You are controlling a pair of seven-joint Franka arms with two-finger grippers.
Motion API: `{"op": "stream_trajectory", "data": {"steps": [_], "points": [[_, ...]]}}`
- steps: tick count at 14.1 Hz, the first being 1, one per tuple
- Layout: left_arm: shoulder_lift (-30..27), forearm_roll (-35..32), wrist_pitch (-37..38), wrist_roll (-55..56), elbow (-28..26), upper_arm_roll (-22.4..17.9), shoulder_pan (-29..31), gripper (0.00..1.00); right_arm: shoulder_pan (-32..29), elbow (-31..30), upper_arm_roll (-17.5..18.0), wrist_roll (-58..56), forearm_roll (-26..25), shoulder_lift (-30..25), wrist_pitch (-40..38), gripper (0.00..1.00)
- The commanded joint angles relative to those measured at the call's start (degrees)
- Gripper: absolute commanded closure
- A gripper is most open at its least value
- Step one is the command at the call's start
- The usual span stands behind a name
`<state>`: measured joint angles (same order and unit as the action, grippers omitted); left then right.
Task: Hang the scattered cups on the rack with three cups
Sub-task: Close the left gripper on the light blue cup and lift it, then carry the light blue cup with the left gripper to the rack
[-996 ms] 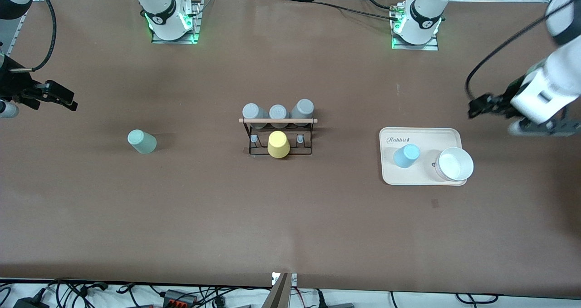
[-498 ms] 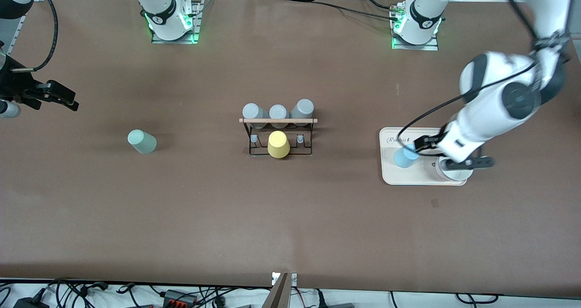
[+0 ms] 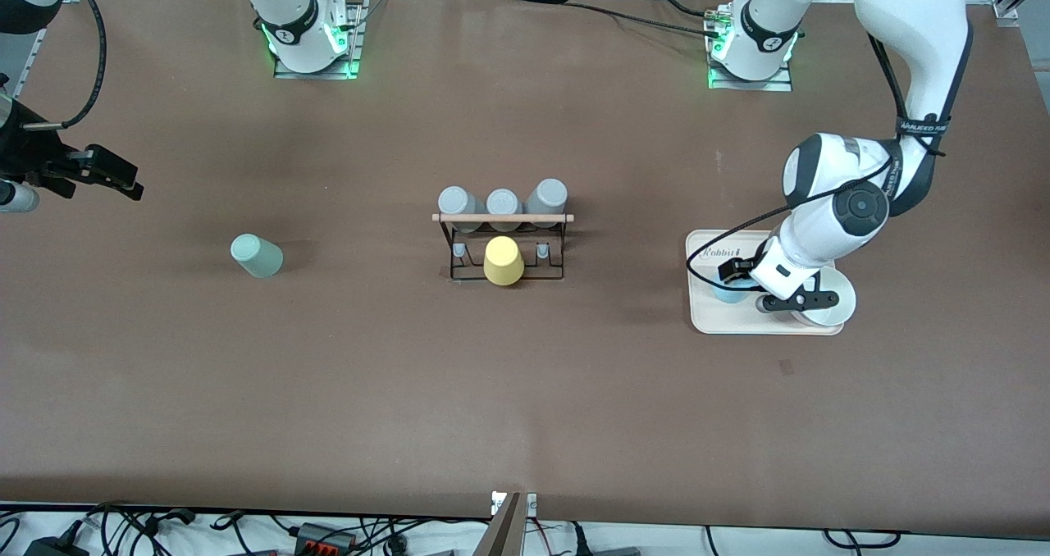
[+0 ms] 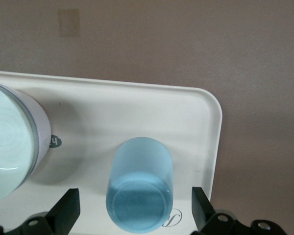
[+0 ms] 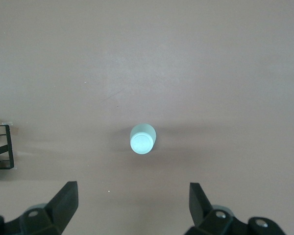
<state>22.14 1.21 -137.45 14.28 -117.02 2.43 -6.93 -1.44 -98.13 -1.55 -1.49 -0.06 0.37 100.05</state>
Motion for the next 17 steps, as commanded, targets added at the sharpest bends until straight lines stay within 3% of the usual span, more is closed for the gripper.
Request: {"op": "stream_trajectory", "data": {"steps": [1, 5, 9, 14, 17], "points": [[0.53, -0.95, -1.15, 0.66, -0.4, 0.03, -0.01, 0.08, -0.4, 0.57, 0.4, -1.14, 0.06, -0.19, -0.64, 0.0], [0.53, -0.95, -1.15, 0.75, -0.49, 0.03, 0.08, 0.49, -0.4, 0.48, 0.4, -1.14, 0.06, -0.28, -0.82, 0.0], [-1.57, -0.86, 1.64, 2.15, 4.05, 0.12, 0.08, 0.67, -0.4, 0.57, 0.4, -1.14, 0.06, -0.28, -0.82, 0.0], [4.47, -0.07, 26.49, 14.25, 31.45, 0.73, -5.35, 0.68, -0.4, 0.48, 0.32, -1.14, 0.06, -0.28, -0.91, 0.0], [6.33, 2.03, 32.41, 25.24, 38.7, 0.73, -10.45, 0.68, -0.4, 0.48, 0.32, -1.14, 0.06, -0.28, -0.91, 0.0]]}}
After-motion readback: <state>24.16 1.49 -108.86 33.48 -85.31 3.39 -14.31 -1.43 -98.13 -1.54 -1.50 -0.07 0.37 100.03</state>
